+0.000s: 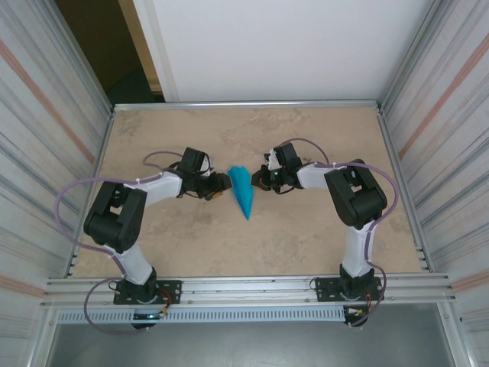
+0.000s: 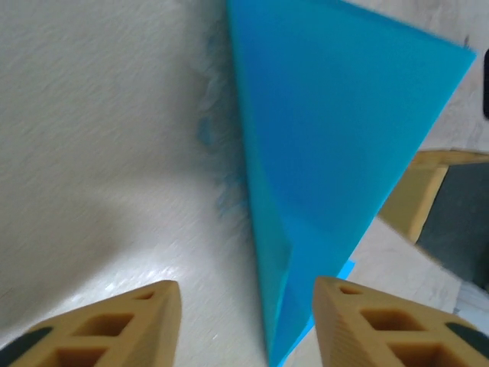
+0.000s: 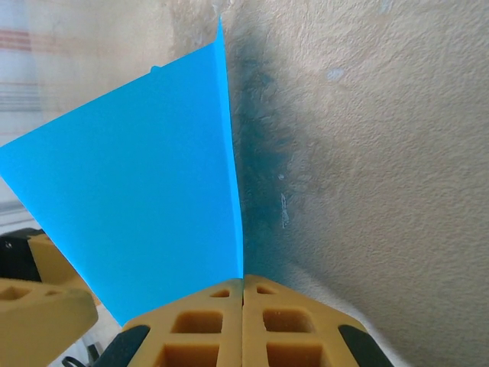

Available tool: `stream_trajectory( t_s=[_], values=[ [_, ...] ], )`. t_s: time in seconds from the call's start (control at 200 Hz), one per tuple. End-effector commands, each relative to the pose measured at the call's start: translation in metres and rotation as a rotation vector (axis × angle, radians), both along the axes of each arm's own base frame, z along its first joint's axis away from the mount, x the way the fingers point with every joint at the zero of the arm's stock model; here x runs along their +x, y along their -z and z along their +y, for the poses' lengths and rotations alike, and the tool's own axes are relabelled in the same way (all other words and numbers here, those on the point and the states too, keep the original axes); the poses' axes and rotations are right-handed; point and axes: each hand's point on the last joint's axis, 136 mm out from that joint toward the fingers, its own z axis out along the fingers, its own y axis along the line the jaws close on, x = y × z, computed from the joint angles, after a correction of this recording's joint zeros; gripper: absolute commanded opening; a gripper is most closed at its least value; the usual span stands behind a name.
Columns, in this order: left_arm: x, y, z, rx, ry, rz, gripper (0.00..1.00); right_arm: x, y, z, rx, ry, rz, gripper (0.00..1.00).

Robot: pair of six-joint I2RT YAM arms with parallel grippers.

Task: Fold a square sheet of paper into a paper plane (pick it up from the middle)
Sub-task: Move a paper plane to the center of the table.

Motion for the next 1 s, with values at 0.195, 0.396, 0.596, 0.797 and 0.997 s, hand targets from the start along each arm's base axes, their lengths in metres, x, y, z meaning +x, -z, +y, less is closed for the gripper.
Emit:
stream_trajectory(
  t_s=[0.195, 0.396, 0.596, 0.797, 0.997],
  values=[
    [0.008, 0.003, -0.017, -0.014, 0.001, 0.049, 0.34, -0.002, 0.001, 0.000, 0.007, -0.024, -0.017, 0.06],
    [0.006, 0.011, -0.021, 0.014, 0.014, 0.102, 0.26, -0.003, 0.003, -0.001, 0.001, -0.019, -0.009, 0.06],
    [0.005, 0.014, -0.018, 0.050, 0.009, 0.117, 0.11, 0.000, -0.003, -0.005, -0.008, 0.000, -0.024, 0.04],
    [0.013, -0.003, -0.014, 0.028, -0.014, 0.045, 0.06, 0.007, -0.020, -0.018, -0.009, 0.044, -0.073, 0.04],
    [0.019, -0.007, -0.009, -0.009, -0.038, 0.007, 0.06, 0.011, -0.020, -0.034, -0.024, 0.092, -0.087, 0.04]
  ],
)
